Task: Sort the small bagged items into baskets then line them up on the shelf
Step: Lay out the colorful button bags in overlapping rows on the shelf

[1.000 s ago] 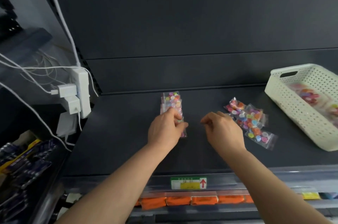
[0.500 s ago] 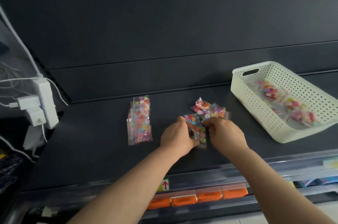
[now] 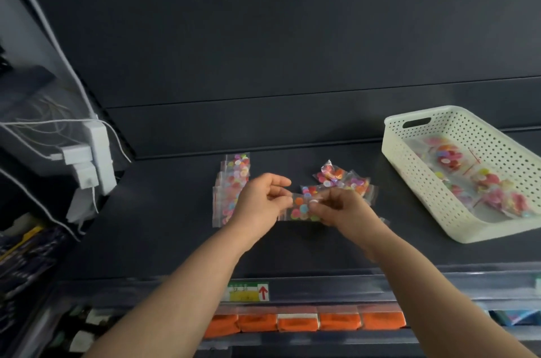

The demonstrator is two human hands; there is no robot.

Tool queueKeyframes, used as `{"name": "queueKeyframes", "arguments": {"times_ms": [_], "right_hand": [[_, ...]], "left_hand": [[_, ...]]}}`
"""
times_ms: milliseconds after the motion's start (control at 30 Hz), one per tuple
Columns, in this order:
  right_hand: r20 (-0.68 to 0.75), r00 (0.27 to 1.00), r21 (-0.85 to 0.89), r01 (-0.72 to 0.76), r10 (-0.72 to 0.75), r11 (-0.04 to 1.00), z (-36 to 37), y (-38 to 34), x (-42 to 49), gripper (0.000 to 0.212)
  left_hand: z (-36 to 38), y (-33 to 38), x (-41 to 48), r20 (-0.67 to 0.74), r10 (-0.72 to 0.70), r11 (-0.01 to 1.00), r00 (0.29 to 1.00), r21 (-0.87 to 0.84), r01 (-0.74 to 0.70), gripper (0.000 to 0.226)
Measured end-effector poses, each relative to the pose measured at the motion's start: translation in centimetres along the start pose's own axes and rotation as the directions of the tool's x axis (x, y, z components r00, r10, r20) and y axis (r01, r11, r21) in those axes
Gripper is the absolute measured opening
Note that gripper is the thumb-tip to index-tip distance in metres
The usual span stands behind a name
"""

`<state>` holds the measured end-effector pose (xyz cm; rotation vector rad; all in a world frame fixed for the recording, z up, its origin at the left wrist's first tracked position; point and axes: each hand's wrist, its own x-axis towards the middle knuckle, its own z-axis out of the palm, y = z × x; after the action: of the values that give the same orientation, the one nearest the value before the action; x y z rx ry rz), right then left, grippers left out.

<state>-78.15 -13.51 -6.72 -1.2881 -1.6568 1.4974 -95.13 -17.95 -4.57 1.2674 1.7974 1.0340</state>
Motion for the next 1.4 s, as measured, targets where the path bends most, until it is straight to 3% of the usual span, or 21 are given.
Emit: {"name": "queueKeyframes", "arguments": {"times_ms": [67, 200, 367, 533, 767, 1067, 1233, 1400], "right_hand": [[0.035, 0.998, 0.11, -0.054, 0.05, 0.992, 0.6, -0.2, 0.0, 0.006], [0.043, 0.998, 0.155, -0.05, 0.044, 0.987, 1.8, -1.1, 0.0, 0.007], [0.064, 0.998, -0.086, 0.013, -0.008, 0.996, 4.6, -1.6, 0.3, 0.027], [0.11, 0.994, -0.179, 0.011, 0.009, 0.984, 8.6, -1.7, 0.7, 0.038], [-0.04, 0.995, -0.375, 0.073, -0.095, 0.924, 12.1, -2.2, 1.2, 0.039], [-0.1, 0.983, -0.57, 0.07, -0.153, 0.818, 12.6, -1.8, 1.9, 0.029], [-0.104, 0.939, -0.793, 0.12, -0.327, 0.597, 10.3, -1.9, 1.5, 0.019], [-0.212, 0.923, -0.86, -0.02, -0.322, 0.51, 5.7, -1.1, 1.1, 0.024]], "left_hand": [[-0.3, -0.4, -0.4, -0.063, -0.011, 1.0, 0.998, -0.028, 0.009, 0.022], [-1.0, -1.3, -0.9, -0.137, -0.045, 0.999, 0.99, -0.015, 0.044, 0.009], [-3.3, -3.5, -2.4, -0.196, -0.137, 0.989, 0.971, 0.026, 0.145, 0.01], [-6.3, -6.0, -3.4, -0.22, -0.237, 0.967, 0.946, 0.044, 0.252, 0.01], [-8.0, -7.9, -2.4, -0.324, -0.128, 0.947, 0.937, 0.24, 0.212, 0.039], [-8.6, -8.5, -1.0, -0.268, -0.023, 0.86, 0.963, 0.485, 0.156, 0.059], [-7.2, -6.3, -0.2, -0.188, 0.103, 0.864, 0.977, 0.504, 0.006, 0.028], [-3.2, -3.6, 1.5, 0.017, 0.1, 0.867, 0.995, 0.49, -0.096, 0.016]]}}
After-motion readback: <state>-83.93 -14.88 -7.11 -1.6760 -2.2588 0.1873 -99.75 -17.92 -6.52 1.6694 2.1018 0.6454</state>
